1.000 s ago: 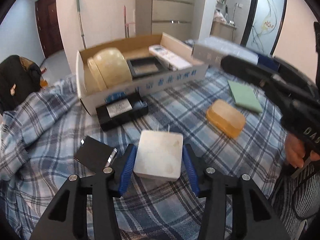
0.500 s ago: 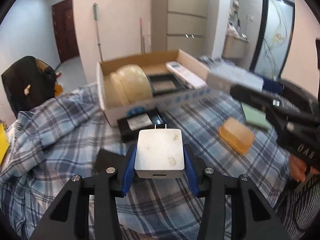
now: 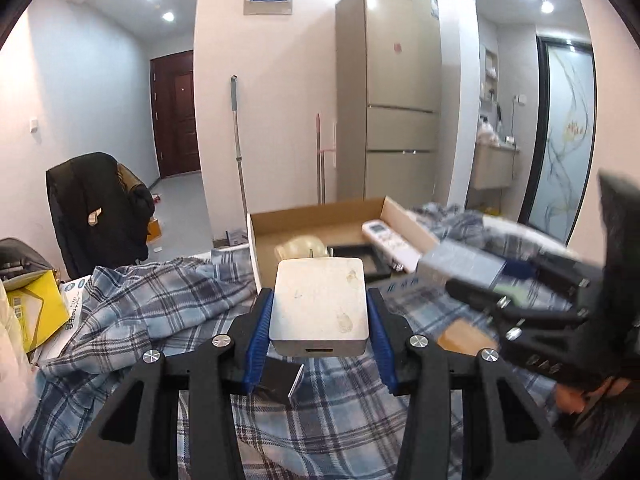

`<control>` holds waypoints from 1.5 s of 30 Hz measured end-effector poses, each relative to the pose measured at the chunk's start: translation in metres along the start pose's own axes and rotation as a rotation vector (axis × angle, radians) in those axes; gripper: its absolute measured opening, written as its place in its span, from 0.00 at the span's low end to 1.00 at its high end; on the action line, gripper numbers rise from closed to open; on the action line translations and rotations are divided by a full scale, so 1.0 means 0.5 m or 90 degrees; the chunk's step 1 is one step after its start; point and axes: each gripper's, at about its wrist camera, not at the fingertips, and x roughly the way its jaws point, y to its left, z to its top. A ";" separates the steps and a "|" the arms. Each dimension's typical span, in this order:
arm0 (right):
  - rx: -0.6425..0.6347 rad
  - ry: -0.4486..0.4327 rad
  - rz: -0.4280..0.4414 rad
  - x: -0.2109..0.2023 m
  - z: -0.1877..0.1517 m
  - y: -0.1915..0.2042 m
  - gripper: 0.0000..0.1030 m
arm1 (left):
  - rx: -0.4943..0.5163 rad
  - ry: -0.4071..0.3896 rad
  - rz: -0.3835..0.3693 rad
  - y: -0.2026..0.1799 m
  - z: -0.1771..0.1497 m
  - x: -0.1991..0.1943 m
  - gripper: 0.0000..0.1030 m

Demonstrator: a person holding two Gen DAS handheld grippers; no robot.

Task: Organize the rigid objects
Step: 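Lift and carry the grey box and white box toward the cardboard box with both grippers, then lower the white box into the cardboard box and open the left gripper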

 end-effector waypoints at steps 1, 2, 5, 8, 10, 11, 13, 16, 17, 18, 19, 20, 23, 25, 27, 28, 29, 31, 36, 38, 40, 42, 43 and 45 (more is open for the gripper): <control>0.004 0.004 0.004 0.002 0.001 -0.003 0.44 | 0.001 0.003 0.001 0.000 0.007 0.000 0.46; 0.010 0.008 0.007 0.003 0.003 -0.008 0.44 | 0.003 0.001 0.006 0.000 0.017 -0.007 0.46; 0.026 0.012 -0.001 0.006 0.013 -0.031 0.44 | 0.026 -0.021 0.027 -0.010 0.053 -0.039 0.46; 0.055 0.003 -0.022 0.002 0.031 -0.066 0.44 | 0.035 -0.042 0.034 -0.019 0.082 -0.064 0.46; 0.070 -0.010 -0.029 -0.009 0.051 -0.087 0.44 | 0.019 -0.060 0.034 -0.025 0.105 -0.076 0.46; 0.071 -0.017 -0.032 -0.015 0.060 -0.094 0.44 | 0.014 -0.063 0.030 -0.029 0.115 -0.077 0.46; 0.069 -0.029 -0.037 -0.025 0.083 -0.107 0.44 | 0.008 -0.074 0.023 -0.039 0.130 -0.073 0.46; 0.092 -0.036 -0.032 -0.030 0.125 -0.136 0.44 | 0.006 -0.079 0.020 -0.056 0.155 -0.045 0.46; 0.105 -0.034 -0.029 -0.026 0.139 -0.148 0.44 | 0.003 -0.078 0.020 -0.064 0.167 -0.027 0.46; 0.113 -0.034 -0.033 -0.022 0.150 -0.158 0.44 | 0.000 -0.076 0.018 -0.068 0.175 -0.015 0.46; 0.118 -0.039 -0.039 -0.018 0.162 -0.166 0.44 | -0.005 -0.071 0.016 -0.072 0.185 0.003 0.46; 0.122 -0.047 -0.043 -0.015 0.172 -0.171 0.44 | -0.012 -0.064 0.015 -0.074 0.196 0.021 0.46; 0.136 -0.060 -0.049 0.008 0.203 -0.182 0.44 | -0.043 -0.050 0.013 -0.072 0.215 0.067 0.46; 0.143 -0.048 -0.043 0.034 0.215 -0.183 0.44 | -0.063 -0.022 0.012 -0.059 0.227 0.110 0.46; 0.146 -0.019 -0.035 0.076 0.220 -0.183 0.44 | -0.071 0.012 0.017 -0.042 0.235 0.154 0.46; 0.145 -0.003 -0.035 0.096 0.219 -0.184 0.44 | -0.072 0.029 0.024 -0.030 0.237 0.179 0.46; 0.144 0.013 -0.033 0.119 0.215 -0.184 0.44 | -0.074 0.046 0.032 -0.016 0.236 0.203 0.46; 0.146 0.040 -0.032 0.161 0.202 -0.186 0.44 | -0.075 0.073 0.061 0.006 0.232 0.243 0.46; 0.174 0.083 -0.023 0.220 0.145 -0.203 0.44 | -0.124 0.144 0.083 0.052 0.191 0.316 0.46; 0.168 0.108 -0.022 0.235 0.118 -0.205 0.44 | -0.109 0.171 0.095 0.053 0.170 0.343 0.46; 0.156 0.125 -0.020 0.244 0.108 -0.204 0.44 | -0.116 0.186 0.098 0.057 0.156 0.359 0.46; 0.160 0.122 -0.018 0.240 0.108 -0.206 0.44 | -0.146 0.196 0.074 0.059 0.140 0.365 0.46; 0.160 0.121 -0.014 0.238 0.111 -0.205 0.44 | -0.152 0.193 0.060 0.056 0.133 0.364 0.46; 0.157 0.114 -0.009 0.234 0.118 -0.202 0.44 | -0.130 0.188 0.070 0.042 0.131 0.369 0.46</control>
